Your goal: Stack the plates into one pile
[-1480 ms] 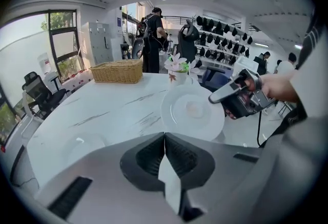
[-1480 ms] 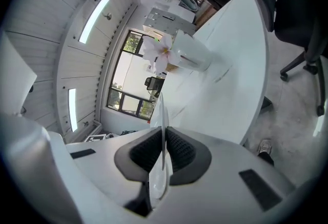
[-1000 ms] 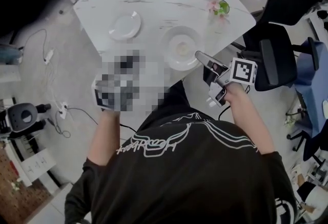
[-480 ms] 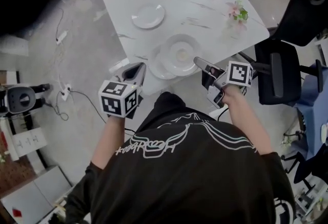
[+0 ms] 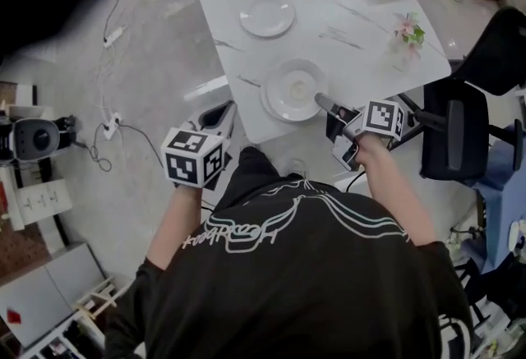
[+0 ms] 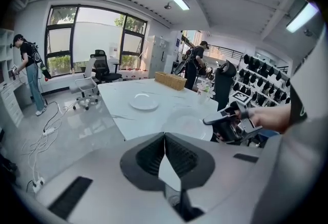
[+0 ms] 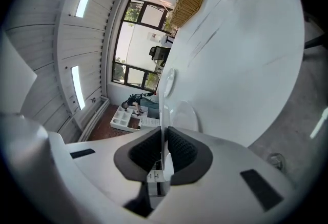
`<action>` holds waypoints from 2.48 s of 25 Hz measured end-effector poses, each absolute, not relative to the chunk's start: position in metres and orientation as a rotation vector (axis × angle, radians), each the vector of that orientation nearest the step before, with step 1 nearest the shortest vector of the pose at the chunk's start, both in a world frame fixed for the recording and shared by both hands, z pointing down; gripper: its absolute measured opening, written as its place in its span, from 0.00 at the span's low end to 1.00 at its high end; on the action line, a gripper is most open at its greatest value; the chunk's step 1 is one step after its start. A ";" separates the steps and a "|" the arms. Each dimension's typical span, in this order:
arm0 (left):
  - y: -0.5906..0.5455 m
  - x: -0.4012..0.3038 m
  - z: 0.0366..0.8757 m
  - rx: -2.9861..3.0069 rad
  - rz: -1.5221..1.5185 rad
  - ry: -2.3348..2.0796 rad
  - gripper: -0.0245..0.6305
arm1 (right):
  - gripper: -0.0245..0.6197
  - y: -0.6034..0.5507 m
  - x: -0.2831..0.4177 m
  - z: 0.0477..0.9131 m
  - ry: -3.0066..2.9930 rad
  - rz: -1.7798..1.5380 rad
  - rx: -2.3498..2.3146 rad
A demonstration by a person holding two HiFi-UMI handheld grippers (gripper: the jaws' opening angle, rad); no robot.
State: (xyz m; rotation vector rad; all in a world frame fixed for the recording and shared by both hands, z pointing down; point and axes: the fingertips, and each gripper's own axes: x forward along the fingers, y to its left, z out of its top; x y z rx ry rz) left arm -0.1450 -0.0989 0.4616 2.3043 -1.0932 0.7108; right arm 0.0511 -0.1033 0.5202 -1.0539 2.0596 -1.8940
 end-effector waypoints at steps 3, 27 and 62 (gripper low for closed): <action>-0.100 -0.157 0.467 2.287 0.714 -1.089 0.07 | 0.11 -0.103 0.042 0.525 2.058 -1.919 -1.064; -0.100 -0.150 0.495 2.309 0.715 -1.027 0.07 | 0.53 -0.076 0.007 0.534 3.318 -1.287 -1.154; -0.100 -0.120 0.454 2.401 0.646 -1.052 0.07 | 0.53 -0.110 0.056 0.472 3.200 -1.078 -1.362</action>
